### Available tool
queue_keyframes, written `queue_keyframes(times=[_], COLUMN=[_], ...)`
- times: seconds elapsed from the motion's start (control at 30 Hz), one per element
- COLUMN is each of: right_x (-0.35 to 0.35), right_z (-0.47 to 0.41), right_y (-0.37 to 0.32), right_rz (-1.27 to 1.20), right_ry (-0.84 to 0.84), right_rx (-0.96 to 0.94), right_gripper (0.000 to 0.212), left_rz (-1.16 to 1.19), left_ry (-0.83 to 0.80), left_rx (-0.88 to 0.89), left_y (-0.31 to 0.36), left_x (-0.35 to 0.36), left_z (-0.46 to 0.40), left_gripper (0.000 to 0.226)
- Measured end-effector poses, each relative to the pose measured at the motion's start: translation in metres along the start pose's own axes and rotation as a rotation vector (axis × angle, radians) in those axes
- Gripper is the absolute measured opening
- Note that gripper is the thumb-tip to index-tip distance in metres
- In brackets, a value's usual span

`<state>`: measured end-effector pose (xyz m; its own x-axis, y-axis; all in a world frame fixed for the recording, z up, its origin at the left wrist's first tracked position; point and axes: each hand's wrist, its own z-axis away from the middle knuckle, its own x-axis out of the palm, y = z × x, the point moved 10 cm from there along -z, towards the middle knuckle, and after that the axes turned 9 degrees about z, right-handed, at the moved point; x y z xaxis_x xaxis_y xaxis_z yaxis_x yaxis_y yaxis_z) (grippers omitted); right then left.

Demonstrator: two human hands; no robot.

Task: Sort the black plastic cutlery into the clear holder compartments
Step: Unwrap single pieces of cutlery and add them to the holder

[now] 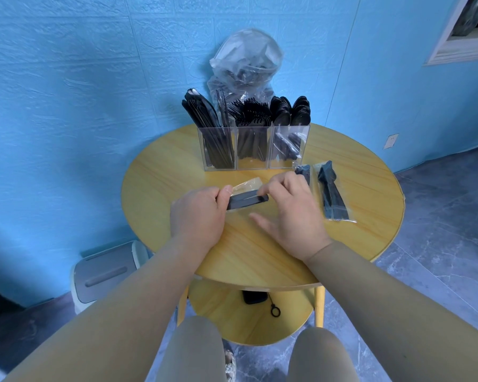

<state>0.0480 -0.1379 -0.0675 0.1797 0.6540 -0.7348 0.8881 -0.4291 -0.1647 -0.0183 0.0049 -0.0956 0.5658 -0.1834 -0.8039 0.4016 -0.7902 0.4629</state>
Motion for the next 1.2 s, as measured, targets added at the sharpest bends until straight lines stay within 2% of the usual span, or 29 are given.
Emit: queue_keyframes(times=[0.1, 0.27, 0.47, 0.63, 0.77, 0.9, 1.0, 1.1, 1.2], right_x=[0.002, -0.004, -0.006, -0.004, -0.003, 0.001, 0.0, 0.004, 0.009], right_z=[-0.002, 0.001, 0.0, 0.0, 0.0, 0.001, 0.002, 0.0, 0.0], right_y=[-0.007, 0.002, 0.009, 0.007, 0.007, 0.014, 0.027, 0.033, 0.033], right_rz=[0.053, -0.116, -0.12, -0.134, -0.207, -0.313, -0.422, -0.442, -0.417], right_ry=[0.029, 0.115, 0.1, 0.067, 0.046, 0.034, 0.053, -0.012, -0.088], right_rx=[-0.052, -0.039, 0.028, 0.018, 0.03, 0.084, 0.177, 0.253, 0.33], right_gripper=[0.029, 0.015, 0.016, 0.013, 0.02, 0.007, 0.007, 0.014, 0.01], left_rz=[0.04, 0.069, -0.11, -0.175, -0.112, -0.081, -0.088, -0.104, -0.106], left_ry=[0.009, 0.014, 0.143, 0.208, 0.189, 0.09, -0.019, -0.015, 0.007], left_rx=[0.008, 0.046, 0.341, 0.391, 0.43, 0.392, 0.228, 0.205, 0.219], left_y=[0.001, 0.008, 0.036, 0.042, 0.045, 0.043, 0.028, 0.027, 0.028], left_x=[-0.001, -0.004, -0.008, -0.011, -0.008, -0.002, 0.004, 0.002, 0.001], left_z=[0.0, 0.003, 0.016, 0.019, 0.018, 0.015, 0.009, 0.007, 0.008], left_gripper=[0.051, 0.045, 0.042, 0.041, 0.039, 0.04, 0.041, 0.042, 0.041])
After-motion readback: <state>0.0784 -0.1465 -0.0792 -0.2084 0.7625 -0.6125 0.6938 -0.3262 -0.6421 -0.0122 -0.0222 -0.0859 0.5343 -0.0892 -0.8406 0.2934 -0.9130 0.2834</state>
